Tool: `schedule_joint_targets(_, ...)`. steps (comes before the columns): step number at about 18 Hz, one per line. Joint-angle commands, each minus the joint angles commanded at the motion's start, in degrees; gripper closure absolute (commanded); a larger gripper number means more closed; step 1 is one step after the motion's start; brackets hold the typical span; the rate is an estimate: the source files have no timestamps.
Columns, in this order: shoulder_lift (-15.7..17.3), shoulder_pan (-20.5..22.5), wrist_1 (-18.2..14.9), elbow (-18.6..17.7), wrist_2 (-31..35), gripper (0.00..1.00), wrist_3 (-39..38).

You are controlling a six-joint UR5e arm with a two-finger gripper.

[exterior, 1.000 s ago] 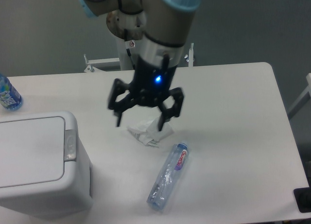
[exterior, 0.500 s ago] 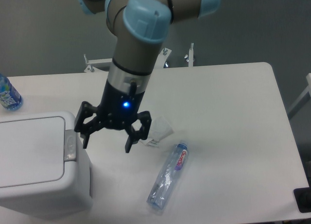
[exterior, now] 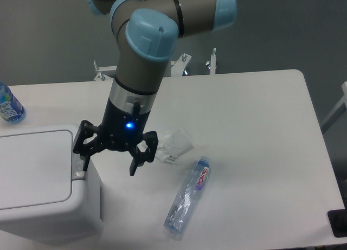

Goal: Open the trash can
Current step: 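Press the gripper finger against the bin lid to flip it open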

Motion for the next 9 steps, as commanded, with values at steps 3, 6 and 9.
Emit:
schedule_joint_targets(3,0.0,-0.4,0.1,-0.3,0.1,0.00,0.0)
schedule_joint_targets(6,-0.1,-0.5,0.1,-0.6,0.2,0.00,0.0)
schedule_joint_targets(9,0.0,-0.9,0.1,-1.0,0.2,0.00,0.0)
